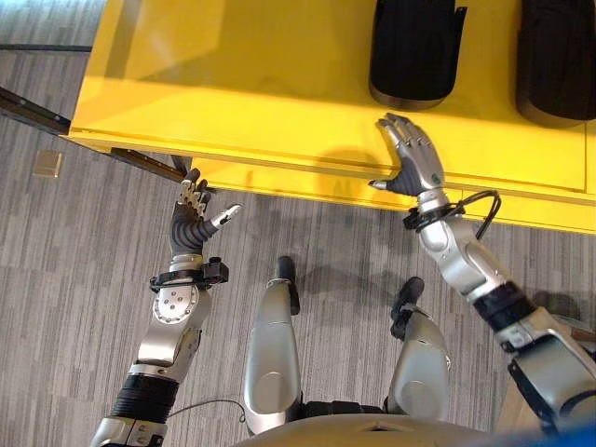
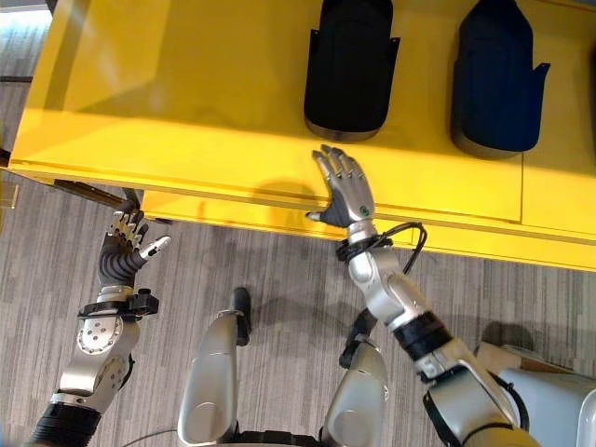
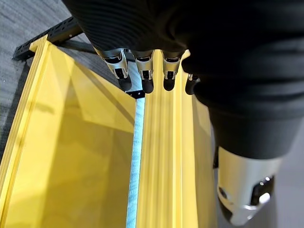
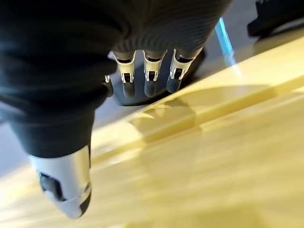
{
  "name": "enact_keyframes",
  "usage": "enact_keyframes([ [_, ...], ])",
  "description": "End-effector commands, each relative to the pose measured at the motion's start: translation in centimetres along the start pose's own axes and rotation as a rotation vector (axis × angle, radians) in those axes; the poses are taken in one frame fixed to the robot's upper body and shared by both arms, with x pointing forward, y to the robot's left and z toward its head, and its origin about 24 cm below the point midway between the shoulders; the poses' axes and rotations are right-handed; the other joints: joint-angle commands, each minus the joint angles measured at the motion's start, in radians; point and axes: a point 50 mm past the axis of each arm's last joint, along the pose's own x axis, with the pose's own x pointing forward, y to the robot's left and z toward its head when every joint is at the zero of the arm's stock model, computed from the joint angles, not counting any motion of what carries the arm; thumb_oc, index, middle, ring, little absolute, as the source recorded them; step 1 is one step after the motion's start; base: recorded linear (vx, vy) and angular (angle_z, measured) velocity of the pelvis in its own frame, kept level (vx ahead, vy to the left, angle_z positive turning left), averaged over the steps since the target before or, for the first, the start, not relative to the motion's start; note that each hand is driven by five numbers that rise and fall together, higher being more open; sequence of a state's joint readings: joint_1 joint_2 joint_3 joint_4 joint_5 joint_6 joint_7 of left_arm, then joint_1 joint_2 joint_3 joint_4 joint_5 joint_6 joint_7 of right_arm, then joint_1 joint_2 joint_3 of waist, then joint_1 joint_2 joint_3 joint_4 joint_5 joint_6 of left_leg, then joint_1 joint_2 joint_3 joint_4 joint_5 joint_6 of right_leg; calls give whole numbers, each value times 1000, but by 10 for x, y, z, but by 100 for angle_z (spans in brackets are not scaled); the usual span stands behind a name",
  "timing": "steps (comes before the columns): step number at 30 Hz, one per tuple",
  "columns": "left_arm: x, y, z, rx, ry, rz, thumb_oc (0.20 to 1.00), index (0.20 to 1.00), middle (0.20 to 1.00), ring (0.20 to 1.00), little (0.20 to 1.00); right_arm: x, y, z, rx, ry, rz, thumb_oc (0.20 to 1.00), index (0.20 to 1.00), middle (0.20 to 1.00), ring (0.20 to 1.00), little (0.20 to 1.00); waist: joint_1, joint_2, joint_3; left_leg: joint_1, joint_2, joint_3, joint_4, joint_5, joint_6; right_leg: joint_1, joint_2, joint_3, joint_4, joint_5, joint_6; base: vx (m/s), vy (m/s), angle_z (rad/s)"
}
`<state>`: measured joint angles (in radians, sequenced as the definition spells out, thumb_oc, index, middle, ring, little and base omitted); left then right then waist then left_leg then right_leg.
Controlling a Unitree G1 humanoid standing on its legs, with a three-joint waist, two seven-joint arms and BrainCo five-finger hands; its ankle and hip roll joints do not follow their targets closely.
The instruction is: Move parts from the plastic box to the shelf.
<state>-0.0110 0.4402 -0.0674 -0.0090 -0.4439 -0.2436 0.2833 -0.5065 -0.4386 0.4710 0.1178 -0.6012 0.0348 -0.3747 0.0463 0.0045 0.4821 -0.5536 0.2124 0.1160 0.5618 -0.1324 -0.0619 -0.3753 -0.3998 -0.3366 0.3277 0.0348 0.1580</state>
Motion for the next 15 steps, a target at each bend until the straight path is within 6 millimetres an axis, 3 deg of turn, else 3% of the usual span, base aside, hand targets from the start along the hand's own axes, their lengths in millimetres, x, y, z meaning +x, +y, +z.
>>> enact_keyframes([
  [1,-4,11,18,39,-90,27,1000,1000,1000,1000,1000,-1,-5,15,124,-79,-11,1000,1000,1000,1000,1000,10,-23,-40,37,47,-10,-48,4,-23,46,-35,69,20,23,32,-7,1,-3],
  [8,-5,13,15,51,-78,45,1000,1000,1000,1000,1000,-25,1,35,345,-140,77,1000,1000,1000,1000,1000,-17,-50,-63,87,60,4,-90,20,-32,74,-21,81,-12,29,34,-5,-15,-6],
  [15,-8,17,13,75,-67,43,1000,1000,1000,1000,1000,-52,-19,25,446,-105,41,1000,1000,1000,1000,1000,-54,-67,-116,193,85,30,-202,74,-49,142,18,88,-94,41,40,43,-70,-13],
])
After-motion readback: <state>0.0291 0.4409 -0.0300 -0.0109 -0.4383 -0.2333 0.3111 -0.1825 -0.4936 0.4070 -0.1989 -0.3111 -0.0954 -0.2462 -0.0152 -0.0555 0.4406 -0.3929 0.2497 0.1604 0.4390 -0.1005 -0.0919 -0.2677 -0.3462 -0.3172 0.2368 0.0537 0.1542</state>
